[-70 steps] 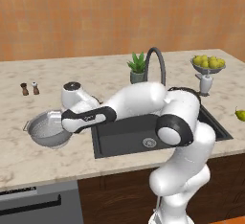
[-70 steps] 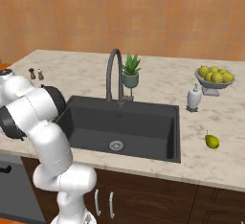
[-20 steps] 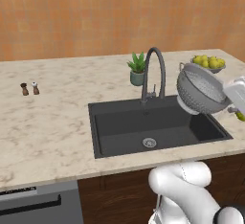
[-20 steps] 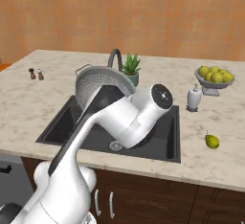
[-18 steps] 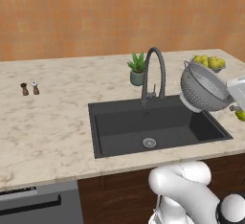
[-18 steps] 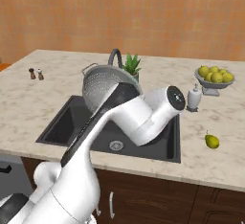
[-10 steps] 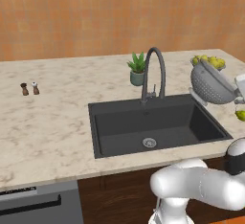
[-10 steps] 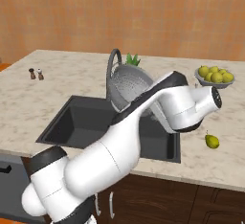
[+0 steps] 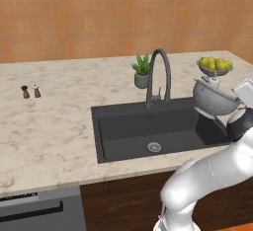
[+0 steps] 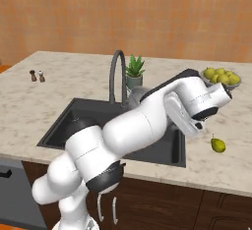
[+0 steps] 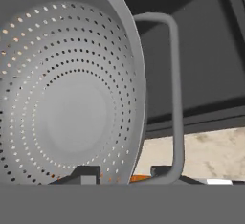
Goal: Put the colander in the sink, put the pear in the colander, and turn on the sink faucet and pour water over the colander.
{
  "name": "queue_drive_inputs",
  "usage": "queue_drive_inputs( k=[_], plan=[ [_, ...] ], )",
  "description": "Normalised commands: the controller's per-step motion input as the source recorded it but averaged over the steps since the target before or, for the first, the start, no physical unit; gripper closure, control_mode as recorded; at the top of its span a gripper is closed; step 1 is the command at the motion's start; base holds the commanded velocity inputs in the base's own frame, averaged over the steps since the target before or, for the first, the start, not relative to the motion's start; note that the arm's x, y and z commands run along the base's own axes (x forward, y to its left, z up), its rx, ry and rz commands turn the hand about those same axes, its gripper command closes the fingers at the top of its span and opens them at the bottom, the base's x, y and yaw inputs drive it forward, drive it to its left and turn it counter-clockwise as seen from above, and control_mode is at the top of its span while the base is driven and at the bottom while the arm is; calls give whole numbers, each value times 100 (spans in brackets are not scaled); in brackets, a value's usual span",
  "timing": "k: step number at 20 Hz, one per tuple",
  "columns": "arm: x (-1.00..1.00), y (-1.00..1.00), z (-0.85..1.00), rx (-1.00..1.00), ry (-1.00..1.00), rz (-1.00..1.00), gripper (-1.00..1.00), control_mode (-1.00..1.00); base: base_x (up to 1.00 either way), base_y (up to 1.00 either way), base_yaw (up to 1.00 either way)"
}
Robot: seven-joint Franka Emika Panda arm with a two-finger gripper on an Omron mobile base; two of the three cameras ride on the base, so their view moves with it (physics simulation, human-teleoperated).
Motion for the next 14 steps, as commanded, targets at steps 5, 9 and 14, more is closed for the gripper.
queue_drive_inputs(
  k=[5, 9, 14],
  plan=[
    [30, 10, -86, -21, -2, 10, 100, -100, 0, 0, 0],
    [80, 0, -31, -15, -16, 1, 100, -100, 0, 0, 0],
    [77, 7, -21, -7, -1, 0, 100, -100, 0, 0, 0]
  ],
)
